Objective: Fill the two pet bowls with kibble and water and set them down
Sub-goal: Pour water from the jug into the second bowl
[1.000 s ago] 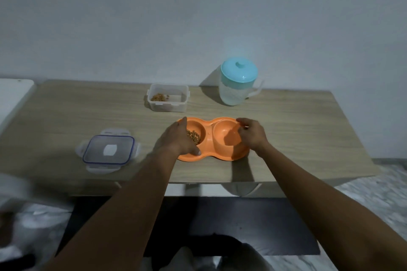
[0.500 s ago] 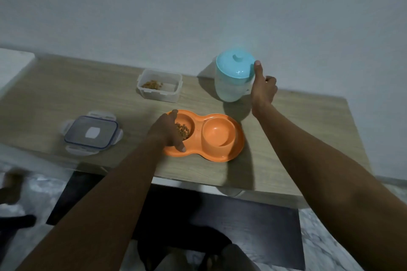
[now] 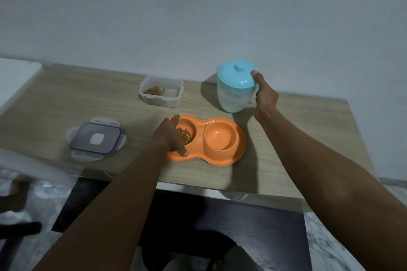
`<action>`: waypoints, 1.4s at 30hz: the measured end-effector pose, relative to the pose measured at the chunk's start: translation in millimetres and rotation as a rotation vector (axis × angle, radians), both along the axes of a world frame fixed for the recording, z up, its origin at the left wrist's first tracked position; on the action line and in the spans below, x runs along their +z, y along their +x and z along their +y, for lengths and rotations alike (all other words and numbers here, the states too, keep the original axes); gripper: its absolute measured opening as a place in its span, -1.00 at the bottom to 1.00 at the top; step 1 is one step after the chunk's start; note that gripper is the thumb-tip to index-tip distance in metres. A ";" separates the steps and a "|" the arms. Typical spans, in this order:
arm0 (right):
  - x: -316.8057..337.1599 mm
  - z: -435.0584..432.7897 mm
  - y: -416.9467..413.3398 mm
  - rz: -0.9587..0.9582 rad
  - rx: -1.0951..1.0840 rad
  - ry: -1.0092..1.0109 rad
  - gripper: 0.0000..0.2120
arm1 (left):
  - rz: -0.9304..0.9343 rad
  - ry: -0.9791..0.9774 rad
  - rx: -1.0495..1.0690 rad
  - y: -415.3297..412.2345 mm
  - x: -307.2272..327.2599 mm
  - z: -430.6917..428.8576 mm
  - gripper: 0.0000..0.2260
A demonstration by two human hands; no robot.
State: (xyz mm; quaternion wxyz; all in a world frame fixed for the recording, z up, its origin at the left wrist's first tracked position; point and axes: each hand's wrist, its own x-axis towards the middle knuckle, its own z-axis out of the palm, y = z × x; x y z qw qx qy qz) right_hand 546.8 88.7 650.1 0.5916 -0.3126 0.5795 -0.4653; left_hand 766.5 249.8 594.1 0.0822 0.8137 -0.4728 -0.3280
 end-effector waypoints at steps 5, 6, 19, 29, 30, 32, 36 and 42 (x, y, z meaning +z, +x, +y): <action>20.1 25.4 -22.1 -0.015 -0.062 -0.026 -0.70 | -0.068 0.029 -0.026 -0.7 0.0 1.9 0.28; 26.0 31.8 -26.9 -0.008 -0.078 -0.040 -0.65 | -0.076 0.032 -0.026 -1.0 0.9 2.3 0.29; 60.3 121.6 -54.0 0.104 -0.183 -0.070 -0.73 | -0.077 0.027 -0.064 6.1 4.9 2.8 0.28; 47.9 156.9 -61.5 0.235 -0.214 -0.016 -0.65 | -0.049 0.002 -0.050 8.4 6.2 3.7 0.29; 46.3 157.8 -63.3 0.244 -0.216 -0.014 -0.59 | -0.052 -0.002 -0.052 8.2 6.7 3.7 0.29; 42.4 159.6 -67.1 0.262 -0.210 -0.005 -0.47 | -0.054 -0.003 -0.062 6.4 9.0 3.4 0.27; 39.4 164.3 -65.7 0.295 -0.192 -0.006 -0.29 | -0.035 -0.006 -0.064 5.2 12.7 4.3 0.23; 35.9 172.6 -62.7 0.340 -0.193 0.045 -0.38 | -0.034 -0.021 -0.073 7.6 9.7 7.2 0.20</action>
